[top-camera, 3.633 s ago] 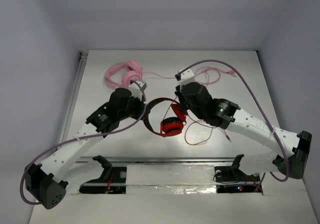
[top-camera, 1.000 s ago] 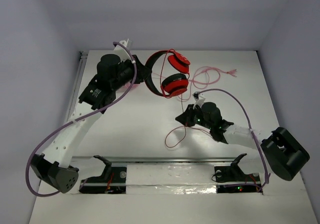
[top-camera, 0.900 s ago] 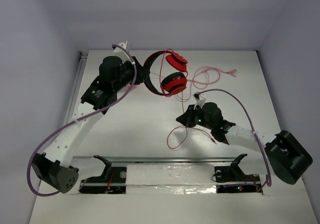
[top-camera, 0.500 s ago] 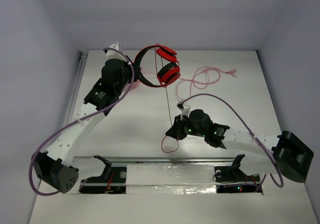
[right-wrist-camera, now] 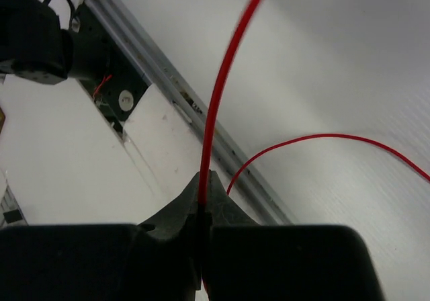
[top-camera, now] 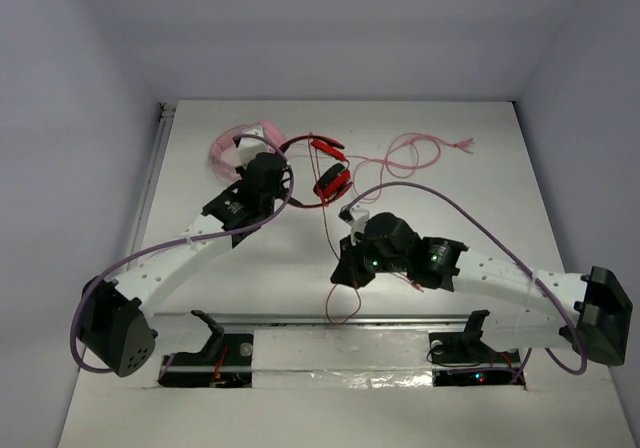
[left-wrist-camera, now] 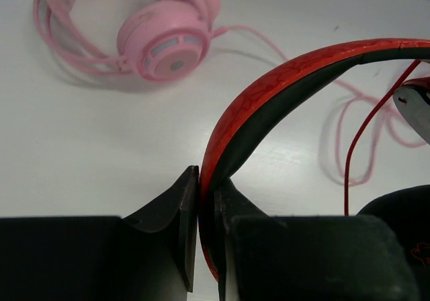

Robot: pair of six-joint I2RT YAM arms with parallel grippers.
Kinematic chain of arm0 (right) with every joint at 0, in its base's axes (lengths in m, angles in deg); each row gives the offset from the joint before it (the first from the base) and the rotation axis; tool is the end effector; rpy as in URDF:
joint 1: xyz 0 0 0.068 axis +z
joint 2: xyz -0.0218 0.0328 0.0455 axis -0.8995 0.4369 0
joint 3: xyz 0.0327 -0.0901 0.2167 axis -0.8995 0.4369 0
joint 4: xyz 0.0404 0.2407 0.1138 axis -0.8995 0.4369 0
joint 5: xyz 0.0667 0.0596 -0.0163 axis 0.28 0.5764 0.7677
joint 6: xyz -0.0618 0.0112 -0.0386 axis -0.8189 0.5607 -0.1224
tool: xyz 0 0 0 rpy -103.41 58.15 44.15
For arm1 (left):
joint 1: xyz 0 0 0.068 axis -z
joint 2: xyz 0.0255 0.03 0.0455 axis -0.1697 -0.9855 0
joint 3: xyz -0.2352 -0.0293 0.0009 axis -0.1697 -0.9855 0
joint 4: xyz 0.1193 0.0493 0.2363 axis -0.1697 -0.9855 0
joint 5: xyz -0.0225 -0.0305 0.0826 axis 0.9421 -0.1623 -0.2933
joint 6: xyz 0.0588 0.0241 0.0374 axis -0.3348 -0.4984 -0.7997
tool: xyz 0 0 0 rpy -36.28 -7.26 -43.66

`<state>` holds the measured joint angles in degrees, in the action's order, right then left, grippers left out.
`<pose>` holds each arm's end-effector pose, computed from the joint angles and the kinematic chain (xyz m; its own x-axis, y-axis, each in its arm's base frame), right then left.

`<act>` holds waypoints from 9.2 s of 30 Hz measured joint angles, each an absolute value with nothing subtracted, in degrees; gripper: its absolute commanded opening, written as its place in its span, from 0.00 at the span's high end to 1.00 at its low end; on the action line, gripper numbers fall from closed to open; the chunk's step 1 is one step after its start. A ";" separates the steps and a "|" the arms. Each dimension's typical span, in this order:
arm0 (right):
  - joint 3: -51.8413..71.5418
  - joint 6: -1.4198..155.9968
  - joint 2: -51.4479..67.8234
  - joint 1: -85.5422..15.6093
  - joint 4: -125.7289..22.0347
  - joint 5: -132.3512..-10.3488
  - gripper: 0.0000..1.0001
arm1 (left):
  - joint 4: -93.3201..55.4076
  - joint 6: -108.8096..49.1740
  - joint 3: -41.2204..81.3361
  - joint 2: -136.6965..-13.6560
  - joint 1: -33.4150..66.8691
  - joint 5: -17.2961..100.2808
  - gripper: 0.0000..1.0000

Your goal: Wrap the headphones

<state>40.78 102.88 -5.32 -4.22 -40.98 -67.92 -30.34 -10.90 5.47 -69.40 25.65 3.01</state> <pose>0.1409 0.2665 0.2041 -0.7366 -0.2214 -0.6391 -0.6321 0.5616 0.5340 0.2786 -0.1601 0.2856 -0.3156 -0.3136 -0.8956 -0.0481 0.9479 -0.3150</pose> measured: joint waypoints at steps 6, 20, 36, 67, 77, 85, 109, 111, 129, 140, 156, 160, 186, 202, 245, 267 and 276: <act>31.07 98.86 -7.29 -3.65 -28.63 -70.02 1.00 | -35.34 -11.53 2.45 -73.53 31.35 -1.77 1.00; 19.09 89.48 -4.05 -3.63 -15.71 -88.12 1.00 | -46.08 -20.45 2.67 -77.46 44.09 6.14 1.00; 17.91 86.33 -2.37 -5.51 -15.10 -107.79 0.99 | -49.83 -31.18 4.25 -64.72 39.22 22.44 1.00; 30.74 93.08 -4.38 -21.22 -35.45 -99.53 0.73 | -49.94 -34.98 8.77 -61.90 28.36 40.76 1.00; 31.22 95.25 -3.27 -26.77 -37.15 -97.19 0.70 | -52.30 -35.59 12.62 -61.94 28.36 35.47 1.00; 31.88 97.30 2.26 -29.35 -40.21 -95.55 0.79 | -52.13 -34.50 15.81 -61.85 28.36 35.45 1.00; 48.60 103.18 -0.08 -30.27 -69.81 -67.26 0.88 | -39.26 -19.60 24.46 -61.81 24.99 40.13 1.00; 48.84 104.41 1.28 -30.27 -73.30 -64.69 0.88 | -37.97 -18.37 24.46 -61.83 24.99 38.86 1.00; 51.49 111.29 3.73 -12.08 -80.67 -65.58 1.00 | -32.35 -11.51 20.25 -66.14 24.99 20.32 1.00; 52.05 114.42 -1.65 -6.80 -74.75 -70.17 1.00 | -29.62 -12.64 16.22 -69.57 25.06 5.44 1.00; 34.02 108.58 -3.66 -2.05 -38.44 -68.27 1.00 | -35.04 -13.98 8.36 -74.75 32.18 -5.31 1.00; 30.15 106.44 0.60 -1.77 -33.77 -64.79 1.00 | -36.26 -13.91 8.36 -78.66 36.60 -5.97 1.00; 14.57 96.14 2.09 -1.99 -9.61 -87.37 0.91 | -50.88 -21.04 1.82 -69.31 41.89 7.87 1.00; 14.59 94.40 0.75 -7.93 -11.67 -100.49 0.85 | -45.70 -23.68 1.82 -65.57 41.51 18.40 1.00; 30.98 94.02 -6.81 -18.66 -27.84 -97.30 1.00 | -43.04 -28.58 2.26 -58.29 31.72 43.38 1.00; 58.96 121.39 -9.78 -19.54 -75.10 -80.01 0.93 | -16.98 -0.27 -14.18 -60.08 31.42 33.90 1.00; 65.10 130.81 6.07 -20.17 -89.59 -75.09 0.89 | -17.03 4.47 -18.53 -65.50 32.51 26.07 1.00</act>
<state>65.10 130.81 6.07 -20.17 -89.59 -75.09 -17.03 4.47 -18.53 -65.50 32.51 26.07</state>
